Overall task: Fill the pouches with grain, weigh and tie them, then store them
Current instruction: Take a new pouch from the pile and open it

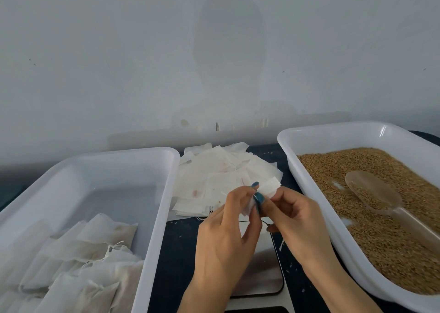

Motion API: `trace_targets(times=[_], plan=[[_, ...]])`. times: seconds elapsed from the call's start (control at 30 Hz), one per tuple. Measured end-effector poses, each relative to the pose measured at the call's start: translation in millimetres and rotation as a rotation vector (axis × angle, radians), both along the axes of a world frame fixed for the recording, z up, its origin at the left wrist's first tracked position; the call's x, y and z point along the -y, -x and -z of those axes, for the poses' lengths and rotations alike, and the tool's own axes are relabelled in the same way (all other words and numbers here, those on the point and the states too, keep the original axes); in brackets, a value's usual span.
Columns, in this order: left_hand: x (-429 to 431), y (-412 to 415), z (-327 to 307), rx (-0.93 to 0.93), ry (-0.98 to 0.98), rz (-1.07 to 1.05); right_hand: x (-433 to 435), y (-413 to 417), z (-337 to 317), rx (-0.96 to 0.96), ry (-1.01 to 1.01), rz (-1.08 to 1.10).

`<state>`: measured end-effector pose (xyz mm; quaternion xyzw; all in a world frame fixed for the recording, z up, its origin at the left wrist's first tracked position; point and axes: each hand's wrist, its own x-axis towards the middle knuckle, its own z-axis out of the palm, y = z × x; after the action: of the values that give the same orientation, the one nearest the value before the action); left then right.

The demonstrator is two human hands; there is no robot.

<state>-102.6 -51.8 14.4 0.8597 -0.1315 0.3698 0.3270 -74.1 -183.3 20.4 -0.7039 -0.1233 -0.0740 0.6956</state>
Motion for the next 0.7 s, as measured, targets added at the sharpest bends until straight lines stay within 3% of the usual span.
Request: trace_targets(times=[0.3,0.53,0.7], plan=[[-4.4,-1.2,2.0,-0.118,0.113,-0.091,1.9,1.8,2.5,0.21,0.419,0.096],[-2.8,3.0,0.6,-0.088,-0.008,-0.167,-0.2,3.8,9.1,0.237,0.486,0.231],[-3.2,3.1,-0.9,-0.083,-0.042,-0.195,0.6,7.0,3.4,0.749,0.731,0.395]])
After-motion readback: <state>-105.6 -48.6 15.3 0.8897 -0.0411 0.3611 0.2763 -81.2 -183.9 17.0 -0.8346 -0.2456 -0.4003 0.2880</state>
